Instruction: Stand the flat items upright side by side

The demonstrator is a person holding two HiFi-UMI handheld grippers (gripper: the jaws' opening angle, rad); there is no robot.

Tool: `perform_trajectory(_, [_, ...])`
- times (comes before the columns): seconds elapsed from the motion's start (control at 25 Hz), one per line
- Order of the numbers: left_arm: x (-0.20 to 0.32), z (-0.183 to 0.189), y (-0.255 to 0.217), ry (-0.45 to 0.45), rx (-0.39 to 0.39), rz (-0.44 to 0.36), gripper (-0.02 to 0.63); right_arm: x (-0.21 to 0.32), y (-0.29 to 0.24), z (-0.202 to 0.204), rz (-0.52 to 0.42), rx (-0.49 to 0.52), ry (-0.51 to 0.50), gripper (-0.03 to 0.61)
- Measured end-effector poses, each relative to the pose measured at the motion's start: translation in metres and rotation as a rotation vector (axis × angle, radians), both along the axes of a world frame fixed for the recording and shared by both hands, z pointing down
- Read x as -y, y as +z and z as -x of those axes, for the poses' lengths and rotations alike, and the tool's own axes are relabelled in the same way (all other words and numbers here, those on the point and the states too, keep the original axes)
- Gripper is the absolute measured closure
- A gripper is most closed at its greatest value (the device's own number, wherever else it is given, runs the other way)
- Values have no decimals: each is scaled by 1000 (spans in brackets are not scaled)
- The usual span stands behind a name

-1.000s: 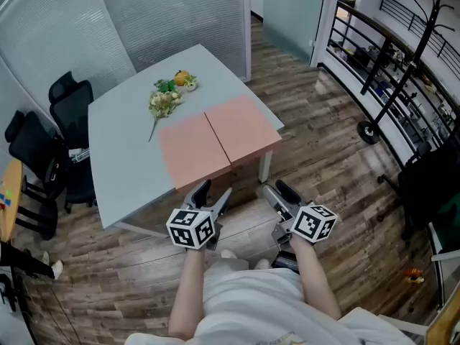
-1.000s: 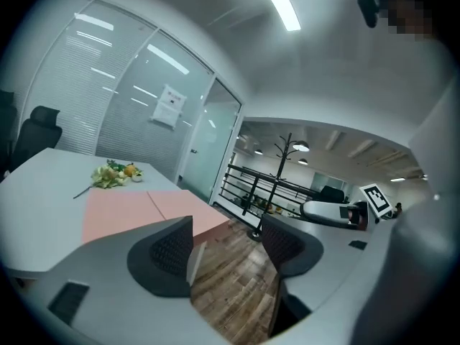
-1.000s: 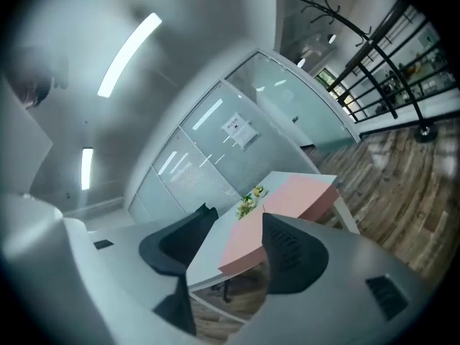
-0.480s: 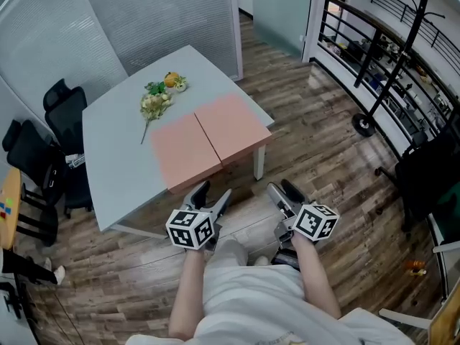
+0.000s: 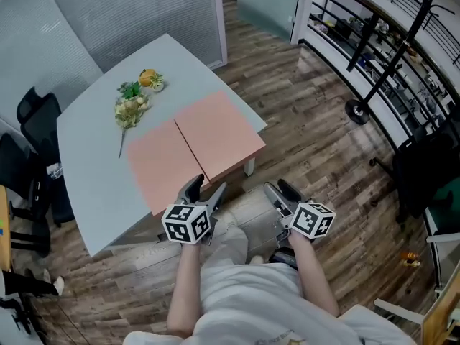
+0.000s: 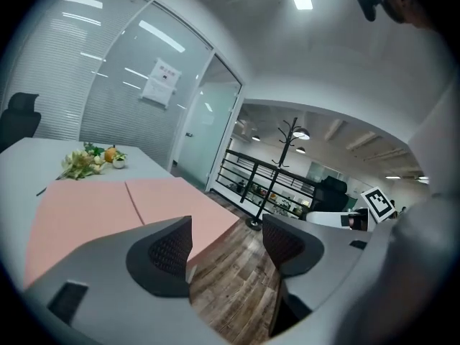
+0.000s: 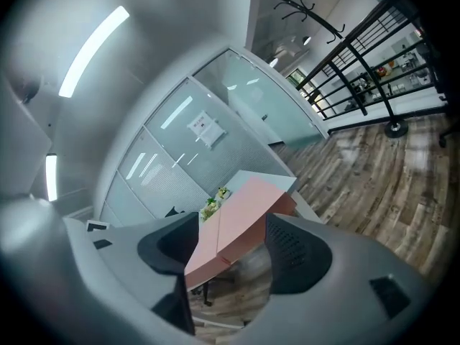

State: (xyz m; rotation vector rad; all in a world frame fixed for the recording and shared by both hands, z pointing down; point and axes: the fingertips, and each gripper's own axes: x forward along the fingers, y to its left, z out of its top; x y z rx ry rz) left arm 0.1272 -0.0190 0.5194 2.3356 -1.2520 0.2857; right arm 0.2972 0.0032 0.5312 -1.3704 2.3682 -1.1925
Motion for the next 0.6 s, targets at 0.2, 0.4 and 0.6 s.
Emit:
perform_trajectory(0.2, [75, 5, 17, 49, 52, 42, 324, 63, 32, 6, 95, 22, 37, 285])
perform_trajectory(0.4, [134, 21, 38, 69, 65, 91, 324, 115, 55, 16, 161, 30, 66, 279])
perform_trajectory(0.6, [169, 21, 49, 107, 68, 117, 324, 140, 70, 9, 208, 23, 110, 275])
